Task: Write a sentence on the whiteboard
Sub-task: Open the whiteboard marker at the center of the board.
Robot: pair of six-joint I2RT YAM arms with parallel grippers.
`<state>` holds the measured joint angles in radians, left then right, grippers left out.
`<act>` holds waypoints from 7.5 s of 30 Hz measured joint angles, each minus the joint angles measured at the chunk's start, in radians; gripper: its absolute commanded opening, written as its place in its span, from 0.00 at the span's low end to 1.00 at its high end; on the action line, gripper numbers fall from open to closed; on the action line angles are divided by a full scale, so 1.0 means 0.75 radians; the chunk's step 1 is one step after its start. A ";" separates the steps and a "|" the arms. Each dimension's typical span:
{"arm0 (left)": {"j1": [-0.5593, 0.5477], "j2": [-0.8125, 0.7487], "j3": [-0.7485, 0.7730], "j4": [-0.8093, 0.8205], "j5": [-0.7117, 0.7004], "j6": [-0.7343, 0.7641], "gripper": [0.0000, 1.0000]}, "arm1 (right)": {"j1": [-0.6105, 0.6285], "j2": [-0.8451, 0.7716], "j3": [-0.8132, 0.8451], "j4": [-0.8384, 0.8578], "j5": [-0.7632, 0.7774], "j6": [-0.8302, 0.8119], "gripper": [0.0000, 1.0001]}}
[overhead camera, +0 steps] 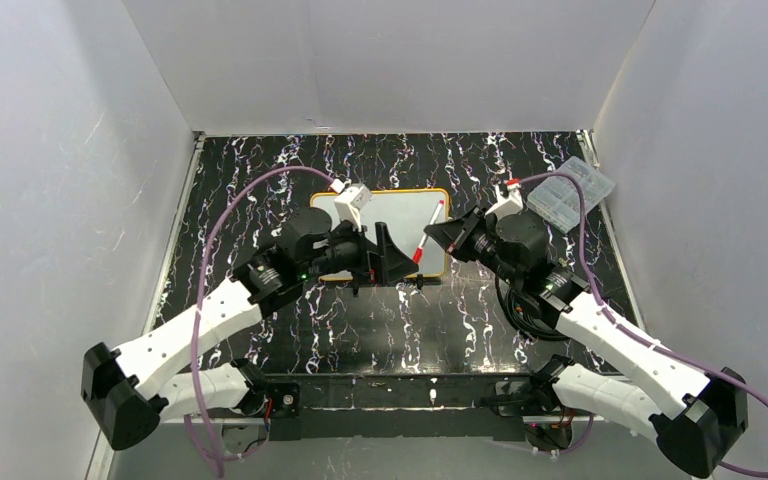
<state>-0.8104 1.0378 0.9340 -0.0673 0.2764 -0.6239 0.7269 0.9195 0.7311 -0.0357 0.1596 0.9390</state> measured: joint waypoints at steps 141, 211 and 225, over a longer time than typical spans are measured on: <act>0.405 -0.100 -0.121 0.567 0.492 -0.267 0.88 | -0.093 -0.017 -0.115 0.877 -0.771 -0.200 0.01; 0.403 0.055 -0.138 0.826 0.663 -0.493 0.00 | -0.095 0.155 0.032 0.654 -1.228 -0.119 0.04; 0.547 0.009 -0.169 0.809 0.597 -0.499 0.00 | -0.100 0.149 0.031 0.446 -1.252 -0.251 0.01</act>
<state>-0.4000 1.0443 0.8074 0.5396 0.7238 -0.9981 0.6518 1.0309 0.7544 0.2985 -0.7792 0.7509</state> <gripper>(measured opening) 0.120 0.097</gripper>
